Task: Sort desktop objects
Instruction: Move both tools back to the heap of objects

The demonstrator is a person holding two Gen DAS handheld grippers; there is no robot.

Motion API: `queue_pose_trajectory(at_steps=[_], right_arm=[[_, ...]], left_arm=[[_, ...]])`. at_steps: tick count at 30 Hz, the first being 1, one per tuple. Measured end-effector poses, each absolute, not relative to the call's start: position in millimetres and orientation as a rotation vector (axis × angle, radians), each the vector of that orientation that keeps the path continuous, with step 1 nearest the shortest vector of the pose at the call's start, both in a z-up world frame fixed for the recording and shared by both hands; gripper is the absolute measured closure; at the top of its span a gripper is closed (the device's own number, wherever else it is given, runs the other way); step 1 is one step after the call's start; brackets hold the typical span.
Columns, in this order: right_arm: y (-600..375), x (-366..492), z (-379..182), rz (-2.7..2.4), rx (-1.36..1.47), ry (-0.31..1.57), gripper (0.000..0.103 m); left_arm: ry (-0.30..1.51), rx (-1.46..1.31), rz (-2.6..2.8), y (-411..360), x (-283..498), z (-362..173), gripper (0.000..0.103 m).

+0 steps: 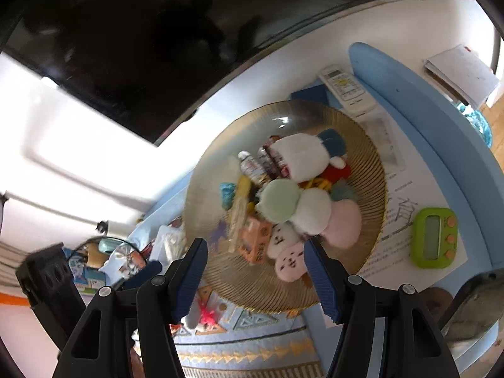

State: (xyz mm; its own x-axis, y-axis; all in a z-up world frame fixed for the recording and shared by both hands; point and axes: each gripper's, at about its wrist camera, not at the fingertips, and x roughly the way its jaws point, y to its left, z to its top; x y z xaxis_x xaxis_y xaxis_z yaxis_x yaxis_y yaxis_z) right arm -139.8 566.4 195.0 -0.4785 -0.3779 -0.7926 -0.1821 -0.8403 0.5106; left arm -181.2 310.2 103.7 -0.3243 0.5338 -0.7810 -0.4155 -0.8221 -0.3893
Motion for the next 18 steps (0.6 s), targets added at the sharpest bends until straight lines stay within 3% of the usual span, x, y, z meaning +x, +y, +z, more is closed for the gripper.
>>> queue_pose_trajectory(at_steps=[8,18], right_arm=[[540.8,-114.6,209.4,-2.440,1.489,-0.786,0.041],[497.9,-87.2,203.4,-2.379,1.542,-0.724,0.041]], left_arm=[[-0.292,-1.463,2.249,230.4,-125.2,92.7,0.041],[-0.681,-1.597,2.533,76.2,-80.6,70.1,0.041]])
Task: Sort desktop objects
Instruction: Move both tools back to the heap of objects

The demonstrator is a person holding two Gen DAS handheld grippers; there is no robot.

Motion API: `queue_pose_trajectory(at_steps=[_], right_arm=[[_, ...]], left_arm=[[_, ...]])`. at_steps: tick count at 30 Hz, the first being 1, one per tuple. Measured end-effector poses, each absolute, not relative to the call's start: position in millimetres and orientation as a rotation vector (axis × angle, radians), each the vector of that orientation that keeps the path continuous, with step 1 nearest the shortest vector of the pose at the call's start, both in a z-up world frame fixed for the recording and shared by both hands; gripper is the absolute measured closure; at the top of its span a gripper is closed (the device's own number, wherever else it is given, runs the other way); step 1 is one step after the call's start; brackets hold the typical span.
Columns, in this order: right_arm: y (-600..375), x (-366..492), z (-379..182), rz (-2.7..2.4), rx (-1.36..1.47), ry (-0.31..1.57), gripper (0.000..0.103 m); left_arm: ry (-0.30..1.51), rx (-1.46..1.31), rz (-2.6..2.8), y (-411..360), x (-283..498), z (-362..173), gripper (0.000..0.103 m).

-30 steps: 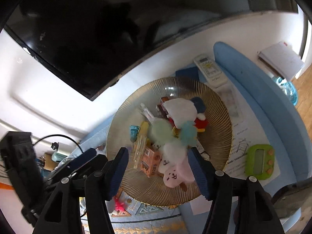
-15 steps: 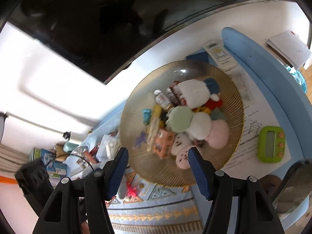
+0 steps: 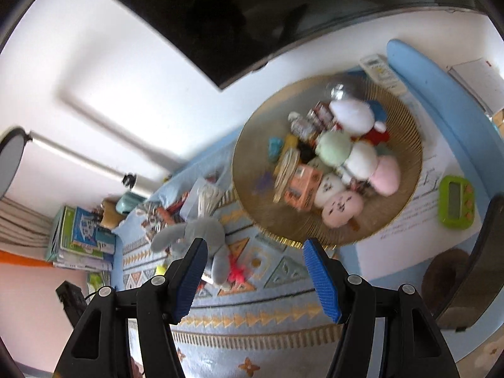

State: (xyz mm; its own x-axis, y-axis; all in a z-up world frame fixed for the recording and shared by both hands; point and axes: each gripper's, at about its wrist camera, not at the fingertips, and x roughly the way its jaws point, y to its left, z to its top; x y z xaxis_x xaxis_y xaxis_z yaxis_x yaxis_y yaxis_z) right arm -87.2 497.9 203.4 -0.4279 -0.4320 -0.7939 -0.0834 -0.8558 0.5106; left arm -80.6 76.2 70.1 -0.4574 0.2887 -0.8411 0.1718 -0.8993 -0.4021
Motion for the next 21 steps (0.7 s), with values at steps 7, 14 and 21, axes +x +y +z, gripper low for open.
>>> queue_pose_trajectory(at_steps=[7,14,21], right_arm=[[461.1,-70.5,196.1,-2.327,1.600,-0.652,0.041],[444.6,-51.2,189.4,-2.319,1.648,-0.650,0.041],[438.7,-36.0,183.3,-2.340,1.679,-0.691,0.041]], left_arm=[[-0.703,-1.698,2.521,46.9,-85.2,34.3,0.041],[-0.486,-1.640,2.511,70.5,-95.9,31.6,0.041],[-0.110,-1.555,2.426,113.6,-100.3,31.1,0.041]])
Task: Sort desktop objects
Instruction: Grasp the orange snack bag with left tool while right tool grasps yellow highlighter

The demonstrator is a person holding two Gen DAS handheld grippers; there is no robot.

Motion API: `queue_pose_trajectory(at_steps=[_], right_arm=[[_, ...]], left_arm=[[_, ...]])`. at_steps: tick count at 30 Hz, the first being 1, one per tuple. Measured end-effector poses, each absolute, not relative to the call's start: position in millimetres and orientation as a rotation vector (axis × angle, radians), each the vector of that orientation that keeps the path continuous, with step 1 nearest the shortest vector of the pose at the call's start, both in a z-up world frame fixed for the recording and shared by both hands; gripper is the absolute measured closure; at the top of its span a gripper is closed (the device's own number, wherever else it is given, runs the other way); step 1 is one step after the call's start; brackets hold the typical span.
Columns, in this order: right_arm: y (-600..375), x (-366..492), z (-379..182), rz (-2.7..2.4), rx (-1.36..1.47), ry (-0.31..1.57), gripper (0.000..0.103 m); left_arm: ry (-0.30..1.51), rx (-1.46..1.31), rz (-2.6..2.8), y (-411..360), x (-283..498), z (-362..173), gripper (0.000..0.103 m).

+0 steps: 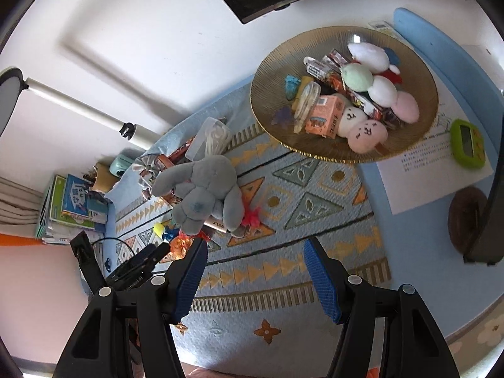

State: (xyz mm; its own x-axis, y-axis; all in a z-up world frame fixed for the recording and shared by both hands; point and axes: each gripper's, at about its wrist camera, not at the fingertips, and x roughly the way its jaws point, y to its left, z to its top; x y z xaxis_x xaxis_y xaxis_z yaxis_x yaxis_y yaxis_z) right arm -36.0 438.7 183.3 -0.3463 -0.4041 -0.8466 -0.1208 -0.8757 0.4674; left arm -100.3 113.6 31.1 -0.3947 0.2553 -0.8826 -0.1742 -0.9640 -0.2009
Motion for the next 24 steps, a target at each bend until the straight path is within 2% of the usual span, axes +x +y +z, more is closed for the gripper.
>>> queue_pose_trajectory(at_steps=[3,9,13,15,20,24], right_arm=[[434.0,-27.5,177.0,-2.332,1.702,-0.709,0.041],[432.5,-14.7,170.6,-2.342,1.725,-0.733,0.041],[429.7,-11.5,168.6,-2.343,1.732,-0.744,0.041],[425.8,-11.9,167.8,-2.338,1.729,-0.740,0.041],[397.6,-19.2,157.4,-2.268,1.737,-0.723,0.041],[351.1,-29.6,144.0,-2.157,1.746,-0.634,0.041]], left_arm=[[0.017,-1.605,2.389,128.6,-106.5,15.8,0.041],[0.124,-1.578,2.386,147.5,-108.5,-5.1,0.042],[0.213,-1.521,2.408,155.5,-103.2,-3.7,0.070],[0.189,-1.530,2.385,149.5,-98.4,-0.7,0.075],[0.054,-1.565,2.349,114.9,-72.7,10.0,0.075],[-0.106,-1.621,2.358,71.9,-49.6,15.1,0.075]])
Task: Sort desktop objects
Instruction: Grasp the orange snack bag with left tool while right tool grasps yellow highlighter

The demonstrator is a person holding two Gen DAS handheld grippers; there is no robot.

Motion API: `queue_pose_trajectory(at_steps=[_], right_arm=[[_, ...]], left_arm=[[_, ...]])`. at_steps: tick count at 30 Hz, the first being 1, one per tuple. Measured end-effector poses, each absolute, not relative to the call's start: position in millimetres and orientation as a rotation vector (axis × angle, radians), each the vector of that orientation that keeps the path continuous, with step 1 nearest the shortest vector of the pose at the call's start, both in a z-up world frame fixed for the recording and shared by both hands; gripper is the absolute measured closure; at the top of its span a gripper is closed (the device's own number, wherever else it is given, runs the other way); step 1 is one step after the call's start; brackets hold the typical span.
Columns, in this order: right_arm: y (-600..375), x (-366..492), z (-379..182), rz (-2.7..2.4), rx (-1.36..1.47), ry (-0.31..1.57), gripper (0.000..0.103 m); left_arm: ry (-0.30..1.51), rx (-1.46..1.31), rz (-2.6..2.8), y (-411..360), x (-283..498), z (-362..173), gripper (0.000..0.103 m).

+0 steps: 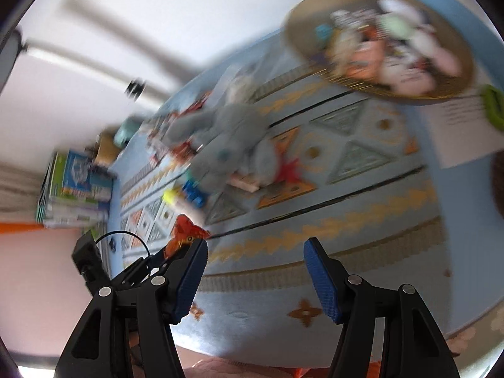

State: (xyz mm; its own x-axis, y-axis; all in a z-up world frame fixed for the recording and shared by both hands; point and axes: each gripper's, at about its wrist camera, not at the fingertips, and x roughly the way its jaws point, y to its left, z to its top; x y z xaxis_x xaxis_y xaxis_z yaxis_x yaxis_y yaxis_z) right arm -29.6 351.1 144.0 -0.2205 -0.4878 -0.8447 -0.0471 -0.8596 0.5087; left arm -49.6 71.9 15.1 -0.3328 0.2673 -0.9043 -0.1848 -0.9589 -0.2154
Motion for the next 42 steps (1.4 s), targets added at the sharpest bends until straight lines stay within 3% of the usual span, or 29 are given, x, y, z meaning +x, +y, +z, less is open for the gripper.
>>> queue_pose_trajectory(at_steps=[9,16,19,21,22,24,26,28,30,34,36,42], right_arm=[[215.6,-60.9,110.0,-2.027,1.664,-0.226,0.041],[158.3,-80.6,69.2,-2.122,1.655,0.036,0.042],[145.4,-86.6,56.1,-2.140,1.663,0.114,0.048],[136.3,-82.1,55.7,-2.138,1.624,0.159,0.060],[131.4,-78.9,53.7,-2.126,1.614,0.198,0.076],[124.9,-68.1,55.5,-2.134,1.571,0.300,0.078],[128.3,-57.1,57.1,-2.101,1.581,0.324,0.079],[141.4,-42.7,59.1,-2.095,1.596,0.341,0.079],[157.6,-29.3,56.3,-2.082,1.635,0.365,0.079],[169.0,-29.7,54.7,-2.072,1.676,0.319,0.077],[166.5,-37.7,55.9,-2.076,1.688,0.295,0.068],[142.6,-49.0,53.8,-2.153,1.605,0.416,0.067]], left_arm=[[-0.254,-1.630,2.473,-6.3,-34.0,28.6,0.076],[-0.271,-1.591,2.541,-38.7,-31.1,39.4,0.076],[-0.297,-1.612,2.529,-54.4,-30.3,33.7,0.076],[-0.337,-1.623,2.488,-61.7,-28.8,28.9,0.075],[-0.361,-1.619,2.473,-64.2,-28.2,27.5,0.075],[-0.401,-1.625,2.437,-66.3,-28.7,24.5,0.065],[-0.418,-1.628,2.387,-64.2,-31.9,20.5,0.064],[-0.377,-1.623,2.362,-56.8,-35.1,16.9,0.060],[-0.299,-1.617,2.366,-47.1,-37.5,13.1,0.046],[-0.183,-1.634,2.339,-29.6,-45.0,-3.4,0.045],[-0.100,-1.653,2.341,-20.7,-48.4,-11.5,0.045],[0.209,-1.641,2.399,7.3,-42.7,-23.3,0.046]])
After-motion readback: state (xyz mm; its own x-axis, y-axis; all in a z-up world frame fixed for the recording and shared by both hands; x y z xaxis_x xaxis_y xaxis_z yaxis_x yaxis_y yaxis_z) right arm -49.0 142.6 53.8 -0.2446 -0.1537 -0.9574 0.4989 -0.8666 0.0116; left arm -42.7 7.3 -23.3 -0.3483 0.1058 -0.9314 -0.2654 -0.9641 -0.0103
